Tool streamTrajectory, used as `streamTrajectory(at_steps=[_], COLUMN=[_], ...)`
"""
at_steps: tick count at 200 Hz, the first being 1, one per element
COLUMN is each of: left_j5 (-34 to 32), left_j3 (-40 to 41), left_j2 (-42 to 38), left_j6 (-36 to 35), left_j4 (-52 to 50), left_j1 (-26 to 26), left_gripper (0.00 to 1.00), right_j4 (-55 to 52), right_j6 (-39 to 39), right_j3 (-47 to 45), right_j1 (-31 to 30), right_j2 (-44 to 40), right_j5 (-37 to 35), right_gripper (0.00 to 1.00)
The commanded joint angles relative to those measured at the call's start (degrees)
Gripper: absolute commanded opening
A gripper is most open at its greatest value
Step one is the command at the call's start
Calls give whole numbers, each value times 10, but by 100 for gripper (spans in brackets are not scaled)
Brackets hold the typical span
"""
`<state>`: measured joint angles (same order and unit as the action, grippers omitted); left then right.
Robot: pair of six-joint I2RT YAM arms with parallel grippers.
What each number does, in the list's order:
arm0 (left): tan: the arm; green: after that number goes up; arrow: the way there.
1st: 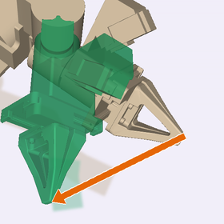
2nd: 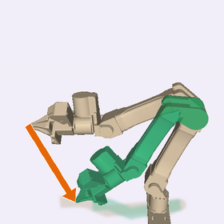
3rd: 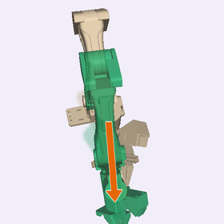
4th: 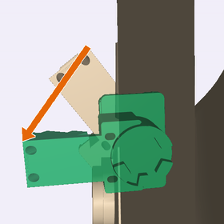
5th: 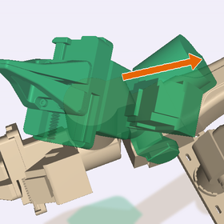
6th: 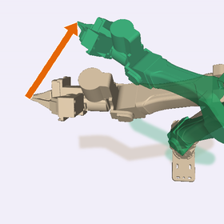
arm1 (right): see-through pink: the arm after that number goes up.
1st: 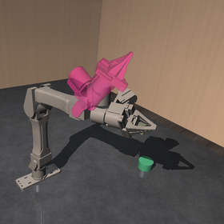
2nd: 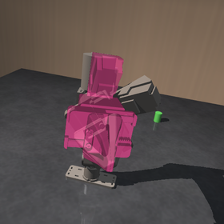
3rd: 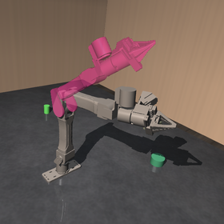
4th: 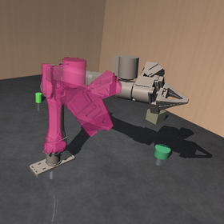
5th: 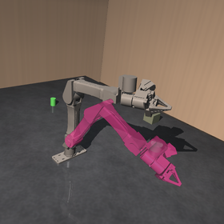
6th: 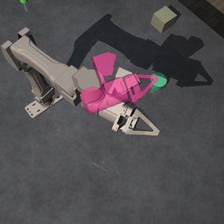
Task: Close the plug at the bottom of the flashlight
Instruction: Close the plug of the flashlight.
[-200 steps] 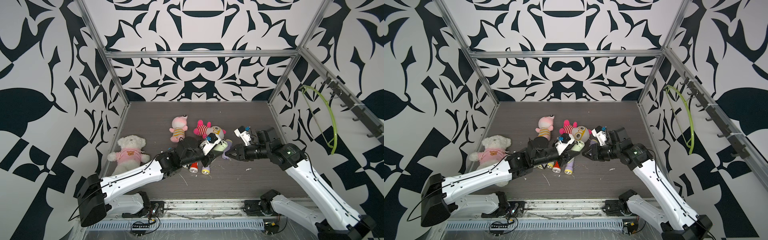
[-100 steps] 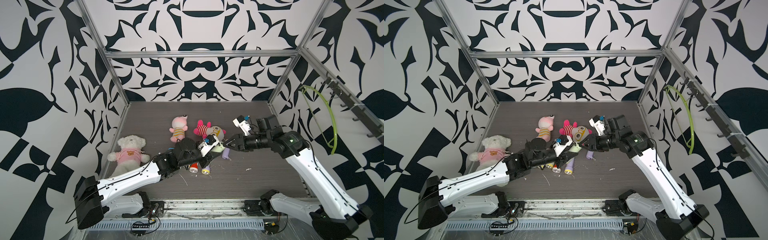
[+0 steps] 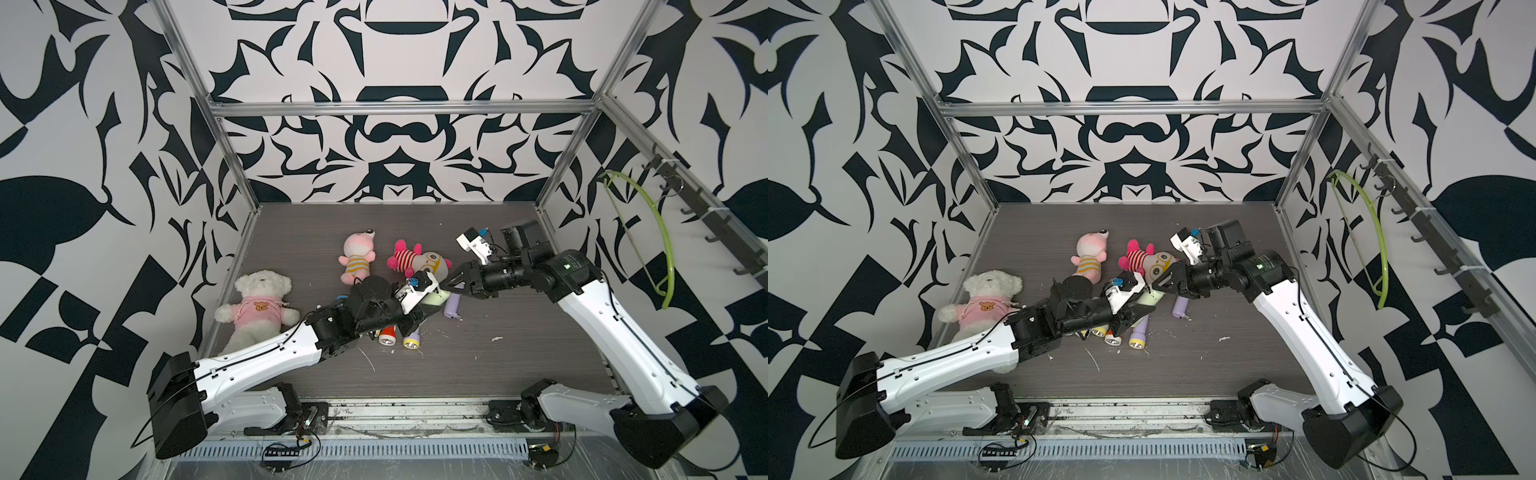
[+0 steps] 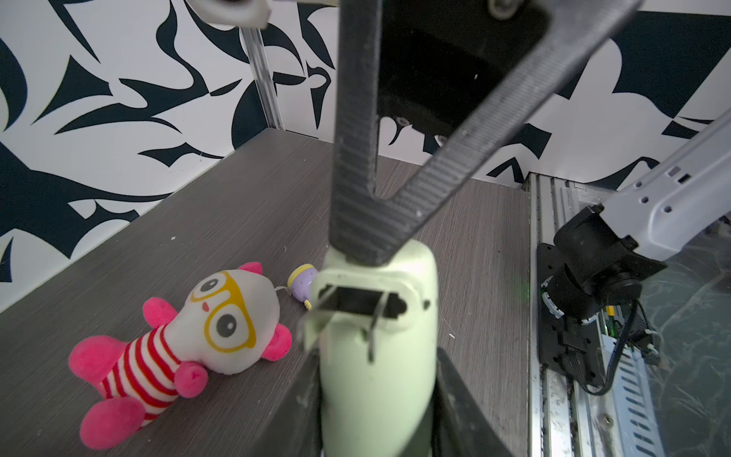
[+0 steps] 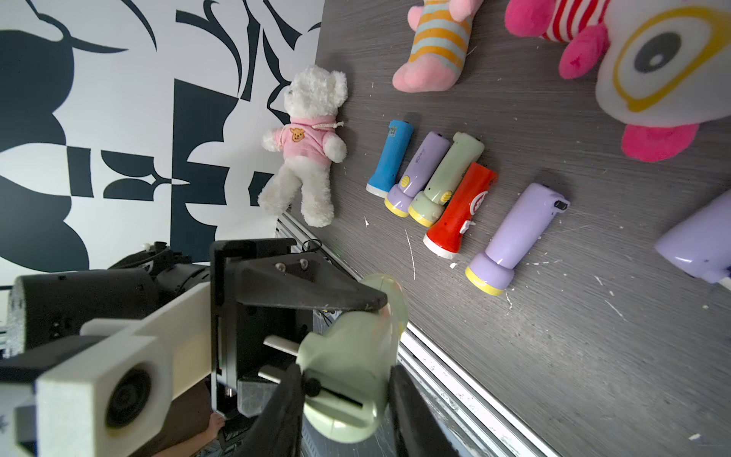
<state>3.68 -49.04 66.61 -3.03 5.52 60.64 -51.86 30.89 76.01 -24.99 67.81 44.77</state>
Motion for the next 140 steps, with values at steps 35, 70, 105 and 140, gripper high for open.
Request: streamTrajectory(at_steps=[35, 70, 105, 140], left_j5=[-4, -7, -14, -35], left_j3=[-1, -4, -4, -8], left_j2=[-14, -15, -9, -4], left_j6=[-5, -6, 0, 30], left_j4=[20, 19, 18, 3], left_j1=[0, 0, 0, 0], left_gripper=[22, 23, 23, 24], right_j4=[49, 60, 44, -15], right_j6=[18, 20, 4, -38], right_j3=[-19, -34, -39, -29], right_j1=[-3, -2, 2, 28], right_j2=[-21, -24, -29, -53], right_j5=[54, 61, 41, -102], right_gripper=[22, 5, 0, 0])
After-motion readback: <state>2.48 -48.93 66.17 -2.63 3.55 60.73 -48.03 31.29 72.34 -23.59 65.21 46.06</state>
